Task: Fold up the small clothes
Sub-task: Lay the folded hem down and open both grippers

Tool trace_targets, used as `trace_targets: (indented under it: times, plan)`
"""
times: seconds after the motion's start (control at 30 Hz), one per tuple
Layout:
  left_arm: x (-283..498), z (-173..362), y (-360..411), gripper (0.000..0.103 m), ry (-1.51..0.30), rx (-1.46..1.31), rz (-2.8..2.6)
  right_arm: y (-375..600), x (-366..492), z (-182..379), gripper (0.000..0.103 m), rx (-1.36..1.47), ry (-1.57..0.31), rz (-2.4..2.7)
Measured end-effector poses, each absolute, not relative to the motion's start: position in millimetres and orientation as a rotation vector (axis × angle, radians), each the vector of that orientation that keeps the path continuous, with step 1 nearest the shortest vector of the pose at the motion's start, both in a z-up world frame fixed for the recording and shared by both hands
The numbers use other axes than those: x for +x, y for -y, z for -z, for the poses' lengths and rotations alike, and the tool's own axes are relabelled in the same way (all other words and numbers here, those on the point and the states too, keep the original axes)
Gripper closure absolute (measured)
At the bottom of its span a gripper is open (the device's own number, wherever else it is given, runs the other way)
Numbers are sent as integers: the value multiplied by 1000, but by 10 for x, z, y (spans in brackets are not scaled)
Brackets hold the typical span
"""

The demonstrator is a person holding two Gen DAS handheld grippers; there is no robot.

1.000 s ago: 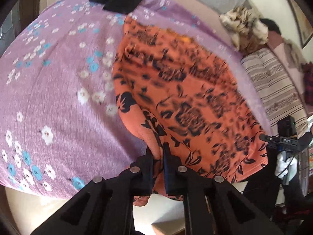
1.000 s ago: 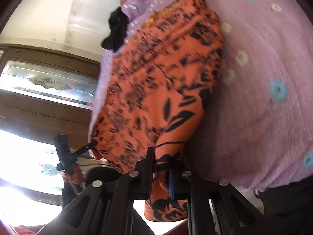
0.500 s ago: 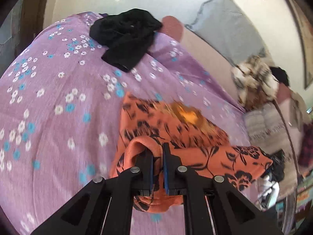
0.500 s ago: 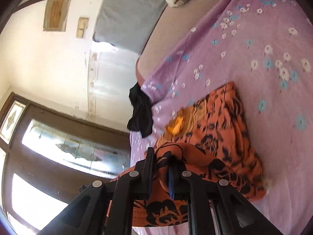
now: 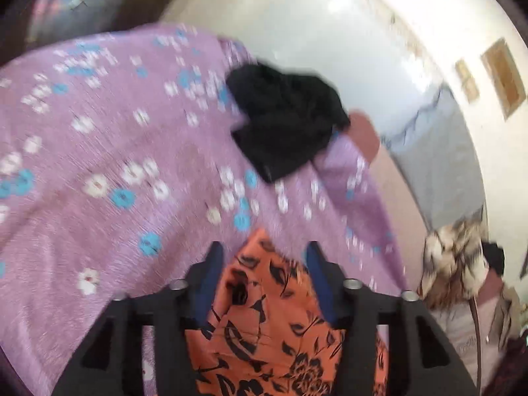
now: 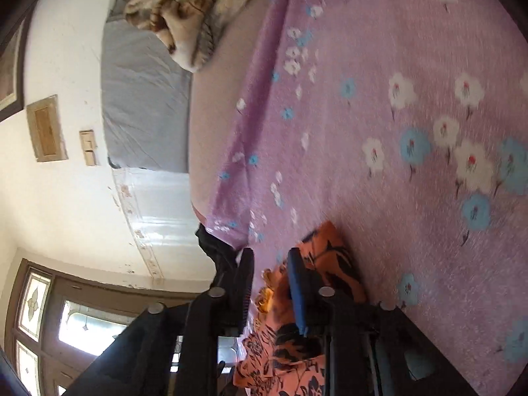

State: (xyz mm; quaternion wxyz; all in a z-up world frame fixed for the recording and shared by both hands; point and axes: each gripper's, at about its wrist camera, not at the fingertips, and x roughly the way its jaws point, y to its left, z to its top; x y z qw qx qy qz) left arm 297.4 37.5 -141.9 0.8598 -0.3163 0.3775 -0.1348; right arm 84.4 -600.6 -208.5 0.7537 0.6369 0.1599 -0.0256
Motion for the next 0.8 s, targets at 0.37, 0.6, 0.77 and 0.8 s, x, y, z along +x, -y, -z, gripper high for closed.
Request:
trace_targets:
  times: [0.37, 0.6, 0.77, 0.8]
  plan:
    - [1900, 1690, 663, 32, -1030, -313, 378, 4296, 1088, 1718, 57, 632, -907, -80]
    - [1996, 1907, 903, 32, -1060, -230, 351, 3968, 1816, 2000, 57, 395, -1044, 12]
    - [2249, 1860, 762, 32, -1071, -326, 356, 4210, 2576, 1891, 57, 383, -982, 109]
    - [2285, 1833, 726, 32, -1064, -349, 351, 4266, 2648, 1843, 57, 394, -934, 131]
